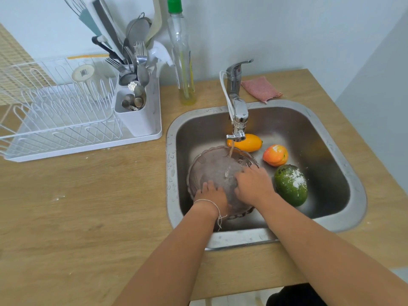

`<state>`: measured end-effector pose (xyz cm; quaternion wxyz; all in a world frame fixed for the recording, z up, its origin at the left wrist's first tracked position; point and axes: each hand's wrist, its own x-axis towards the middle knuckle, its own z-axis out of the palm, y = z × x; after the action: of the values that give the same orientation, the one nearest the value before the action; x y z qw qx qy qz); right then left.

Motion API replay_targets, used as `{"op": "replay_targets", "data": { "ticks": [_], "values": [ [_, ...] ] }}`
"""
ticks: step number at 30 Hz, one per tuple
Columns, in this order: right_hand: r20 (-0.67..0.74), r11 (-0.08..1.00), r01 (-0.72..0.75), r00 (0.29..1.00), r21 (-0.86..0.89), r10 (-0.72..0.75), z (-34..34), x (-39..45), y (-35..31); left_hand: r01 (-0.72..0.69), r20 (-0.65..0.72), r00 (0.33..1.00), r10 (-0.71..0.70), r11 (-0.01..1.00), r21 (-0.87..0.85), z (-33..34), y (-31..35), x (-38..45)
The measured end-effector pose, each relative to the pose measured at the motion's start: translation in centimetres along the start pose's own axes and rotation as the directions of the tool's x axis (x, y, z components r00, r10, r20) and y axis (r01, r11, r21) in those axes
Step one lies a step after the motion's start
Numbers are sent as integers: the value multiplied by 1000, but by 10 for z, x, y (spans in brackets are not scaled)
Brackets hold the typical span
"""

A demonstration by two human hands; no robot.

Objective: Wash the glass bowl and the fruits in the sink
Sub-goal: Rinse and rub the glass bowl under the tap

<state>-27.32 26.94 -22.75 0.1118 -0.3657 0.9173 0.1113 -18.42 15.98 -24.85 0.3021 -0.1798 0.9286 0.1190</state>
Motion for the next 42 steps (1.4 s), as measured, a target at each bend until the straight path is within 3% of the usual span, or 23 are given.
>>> {"op": "replay_targets", "data": {
  "ticks": [3,7,10,12,15,17,23,26,30,35,37,39,42],
  "values": [
    [102,999,-17,995,-44,22,15,4,5,3,53,999,-3,1000,-5,2,2,0],
    [269,989,61,963,-133,-23,15,0,-11,74,-12,997,-74,996,-54,2,0,2],
    [230,992,85,967,98,-106,7,-7,-19,152,-87,985,-150,988,11,0,-1,2],
    [173,986,66,981,156,-93,4,-6,-12,155,-87,985,-149,986,65,-1,-3,2],
    [116,995,97,988,11,-97,12,3,3,71,27,997,-73,996,57,5,-5,5],
    [216,995,97,973,-33,-88,16,4,5,51,73,996,-56,997,61,7,-7,5],
    [404,981,60,915,-184,20,7,-10,-19,66,-21,998,-65,995,80,2,-2,1],
    [348,995,91,935,-45,-70,-10,-23,-26,75,-70,995,-70,994,78,1,-4,2],
    [268,981,11,961,193,-63,-16,-27,-15,-27,64,998,23,998,50,2,-1,0],
    [97,994,-47,995,103,37,-9,-16,-2,-39,42,998,36,997,70,1,0,-3],
    [87,995,-54,995,89,46,-2,-11,2,-48,-1,999,48,996,74,-1,0,-4],
    [194,999,-8,981,51,-2,6,-11,3,-37,-45,998,41,996,86,-1,0,-4],
    [420,997,74,904,30,-80,9,-16,-3,19,-138,990,-3,993,114,0,-3,-3]
  ]
}}
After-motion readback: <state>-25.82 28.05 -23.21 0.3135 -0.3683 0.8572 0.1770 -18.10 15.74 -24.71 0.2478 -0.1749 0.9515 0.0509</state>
